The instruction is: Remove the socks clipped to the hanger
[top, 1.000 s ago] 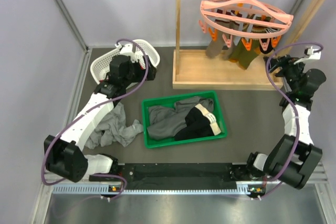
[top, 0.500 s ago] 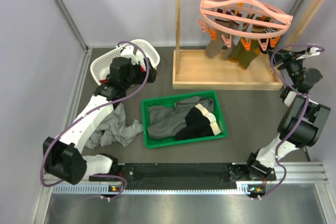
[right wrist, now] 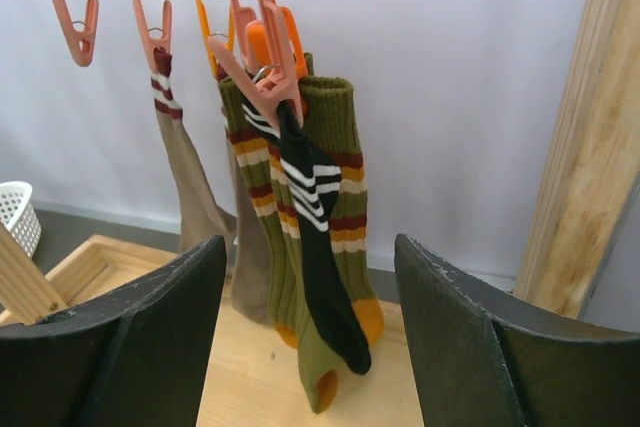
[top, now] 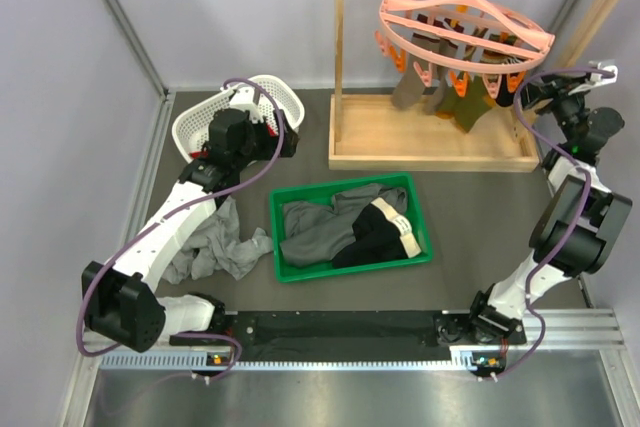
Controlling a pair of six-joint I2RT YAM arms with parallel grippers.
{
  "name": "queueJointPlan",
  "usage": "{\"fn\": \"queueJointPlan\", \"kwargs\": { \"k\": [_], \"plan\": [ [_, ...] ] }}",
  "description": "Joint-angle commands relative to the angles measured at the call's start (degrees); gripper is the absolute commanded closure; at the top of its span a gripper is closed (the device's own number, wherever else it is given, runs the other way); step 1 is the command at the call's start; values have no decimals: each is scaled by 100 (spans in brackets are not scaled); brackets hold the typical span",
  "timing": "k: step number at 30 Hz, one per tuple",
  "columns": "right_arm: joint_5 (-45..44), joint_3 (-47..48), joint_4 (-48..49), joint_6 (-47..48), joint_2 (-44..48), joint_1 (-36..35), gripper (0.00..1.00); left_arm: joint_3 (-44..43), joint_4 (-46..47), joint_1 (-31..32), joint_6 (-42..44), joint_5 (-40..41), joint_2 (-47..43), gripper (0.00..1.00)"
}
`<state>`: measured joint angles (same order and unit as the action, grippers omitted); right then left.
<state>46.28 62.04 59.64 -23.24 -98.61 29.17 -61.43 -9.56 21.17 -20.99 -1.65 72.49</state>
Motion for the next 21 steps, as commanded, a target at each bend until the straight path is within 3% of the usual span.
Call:
{"fn": "queueJointPlan", "kwargs": {
  "k": [1,9,12,15,16,17,19,21],
  "plan": [
    [100,440,-5,250,-246,-104,32,34,332,10,43,42,-244,1],
    [48,599,-66,487,-580,-517,33,43,332,19,51,68,-253,1],
    [-32,599,-66,488,-642,-561,37,52,323,19,60,103,-279,1],
    [-5,485,83,382,-555,-561,59,87,341,10,60,112,-305,1],
    [-23,415,135,356,-493,-570,78,87,341,19,60,112,-314,1],
    [-40,231,258,338,-397,-570,86,87,341,10,52,104,-314,1],
    [-137,2,329,329,-55,-605,99,96,393,10,17,51,-332,1],
    [-111,-341,461,286,174,-728,100,105,429,10,-19,-19,-341,1]
  ]
}}
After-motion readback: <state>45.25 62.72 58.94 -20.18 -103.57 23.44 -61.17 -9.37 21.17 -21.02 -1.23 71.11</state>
